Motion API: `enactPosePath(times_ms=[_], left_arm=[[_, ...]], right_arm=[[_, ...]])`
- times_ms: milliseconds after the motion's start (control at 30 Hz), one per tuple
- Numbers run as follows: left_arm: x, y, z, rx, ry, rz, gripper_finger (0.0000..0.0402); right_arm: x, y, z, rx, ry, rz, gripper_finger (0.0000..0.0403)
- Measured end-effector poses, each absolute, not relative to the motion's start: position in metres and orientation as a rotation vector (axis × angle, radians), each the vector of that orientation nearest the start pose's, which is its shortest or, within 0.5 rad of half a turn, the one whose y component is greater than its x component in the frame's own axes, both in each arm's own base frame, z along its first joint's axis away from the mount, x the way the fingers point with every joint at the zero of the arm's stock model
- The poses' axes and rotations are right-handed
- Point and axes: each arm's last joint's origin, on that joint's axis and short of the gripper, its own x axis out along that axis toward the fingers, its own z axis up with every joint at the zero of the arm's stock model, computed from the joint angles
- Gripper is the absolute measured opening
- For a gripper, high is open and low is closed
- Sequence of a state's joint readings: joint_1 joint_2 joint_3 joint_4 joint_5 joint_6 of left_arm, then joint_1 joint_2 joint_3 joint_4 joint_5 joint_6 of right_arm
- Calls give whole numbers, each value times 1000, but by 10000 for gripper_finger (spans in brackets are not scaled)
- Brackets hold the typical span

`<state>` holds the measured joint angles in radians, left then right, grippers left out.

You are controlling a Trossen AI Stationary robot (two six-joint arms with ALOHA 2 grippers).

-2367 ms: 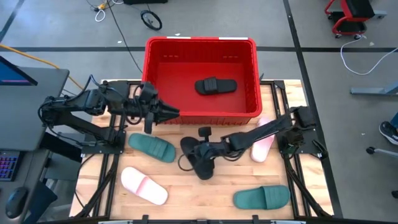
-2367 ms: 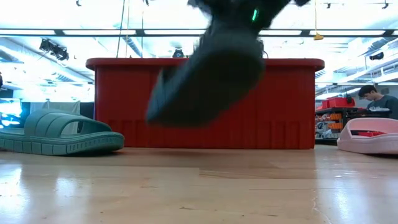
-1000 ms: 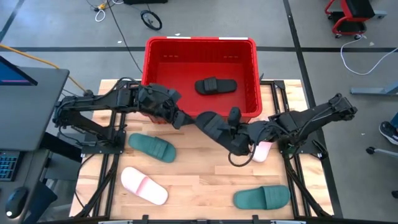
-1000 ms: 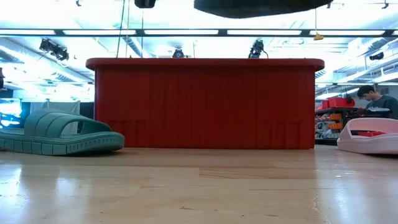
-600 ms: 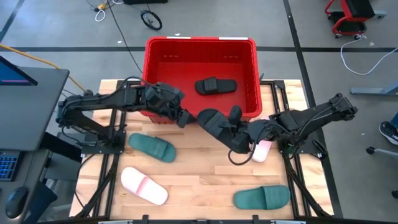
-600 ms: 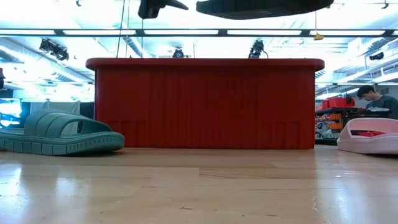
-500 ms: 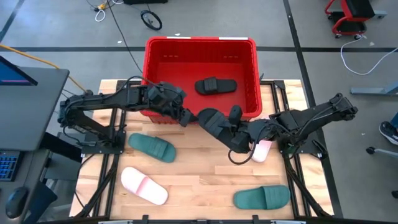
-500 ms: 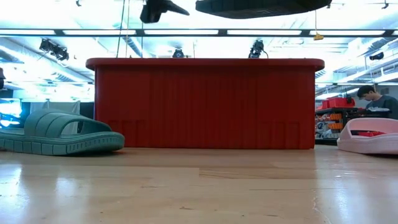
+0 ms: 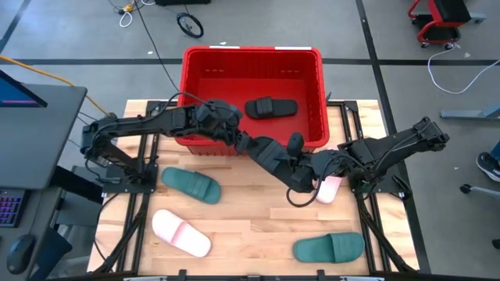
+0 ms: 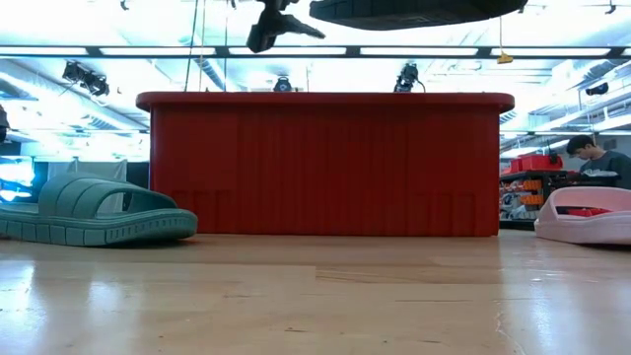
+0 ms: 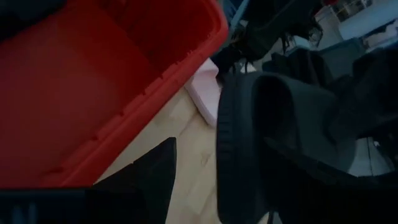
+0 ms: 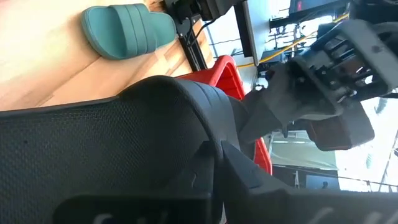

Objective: Pick and place slides into bin
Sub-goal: Put the black slide into the red bin

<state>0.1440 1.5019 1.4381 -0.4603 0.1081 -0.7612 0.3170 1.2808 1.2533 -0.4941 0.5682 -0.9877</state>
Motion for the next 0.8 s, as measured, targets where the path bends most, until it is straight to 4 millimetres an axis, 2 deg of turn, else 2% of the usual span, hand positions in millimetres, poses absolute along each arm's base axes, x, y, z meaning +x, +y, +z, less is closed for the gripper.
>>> enactPosePath(times_ms=[133, 400, 800], left_arm=[[333, 44, 364, -803, 483, 173, 180], [334, 40, 364, -770, 479, 156, 42], [334, 40, 364, -777, 478, 152, 42]], right_arm=[[262, 69, 364, -1156, 566, -1, 18], [262, 68, 364, -1083, 567, -26, 22], [262, 67, 364, -983, 566, -83, 88]])
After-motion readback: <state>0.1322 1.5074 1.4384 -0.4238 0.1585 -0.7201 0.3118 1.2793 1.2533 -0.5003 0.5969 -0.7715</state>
